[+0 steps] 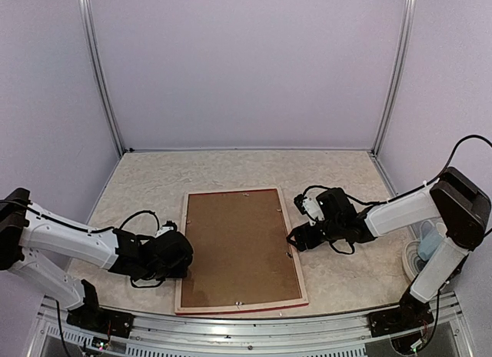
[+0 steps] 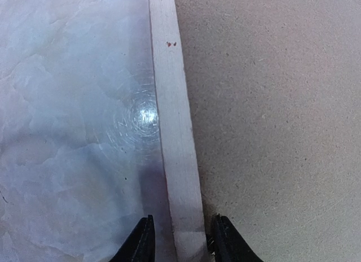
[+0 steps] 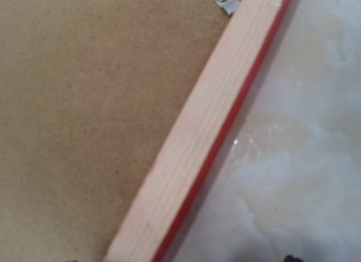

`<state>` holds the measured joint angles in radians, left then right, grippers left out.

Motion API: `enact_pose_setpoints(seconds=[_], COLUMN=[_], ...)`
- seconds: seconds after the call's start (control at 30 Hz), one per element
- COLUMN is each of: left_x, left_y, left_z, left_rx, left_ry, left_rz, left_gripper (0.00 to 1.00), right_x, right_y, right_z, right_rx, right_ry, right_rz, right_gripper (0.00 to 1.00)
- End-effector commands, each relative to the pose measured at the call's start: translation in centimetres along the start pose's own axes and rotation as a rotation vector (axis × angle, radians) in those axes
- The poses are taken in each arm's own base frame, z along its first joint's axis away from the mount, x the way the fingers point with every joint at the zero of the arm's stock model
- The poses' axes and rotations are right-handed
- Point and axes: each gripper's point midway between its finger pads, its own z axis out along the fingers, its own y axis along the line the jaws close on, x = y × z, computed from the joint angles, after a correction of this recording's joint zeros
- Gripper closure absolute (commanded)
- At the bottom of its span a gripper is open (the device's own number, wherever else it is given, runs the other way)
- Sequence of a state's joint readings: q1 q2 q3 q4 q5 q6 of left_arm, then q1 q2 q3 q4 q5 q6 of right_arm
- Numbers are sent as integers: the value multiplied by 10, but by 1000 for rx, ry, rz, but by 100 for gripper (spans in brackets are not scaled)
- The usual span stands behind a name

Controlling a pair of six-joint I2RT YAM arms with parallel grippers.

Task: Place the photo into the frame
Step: Press the fastener onto the backboard.

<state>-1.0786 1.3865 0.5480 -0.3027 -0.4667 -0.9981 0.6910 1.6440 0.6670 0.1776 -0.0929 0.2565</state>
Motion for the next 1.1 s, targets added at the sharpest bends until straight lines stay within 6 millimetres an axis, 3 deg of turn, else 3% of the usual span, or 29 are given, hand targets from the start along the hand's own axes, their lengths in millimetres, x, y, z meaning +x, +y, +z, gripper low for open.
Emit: enact_pose_setpoints(seconds=[0.0, 0.47, 0.53, 0.6, 0.67, 1.07], left_x=[1, -5, -7, -10, -13, -42], left_y=[-1, -12, -14, -14, -16, 0], left_z=[1, -2, -3, -3, -3, 18], left_rx=[-1, 44, 46, 45, 44, -21], left_ry=[10, -5, -11, -15, -20, -45], left_rz=[7, 16, 16, 15, 17, 34], left_gripper=[68, 94, 92, 83, 79, 82], right_x=[25, 27, 27, 28, 29, 28], right_y=[-6, -6, -6, -7, -7, -2], right_z=[5, 8, 8, 9, 9, 10], right_rx=[36, 39, 39, 41, 39, 22], right_ry=[87, 99, 100, 104, 106, 105], right_rz=[-10, -13, -13, -12, -13, -17], right_gripper=[23, 23, 23, 23, 23, 23])
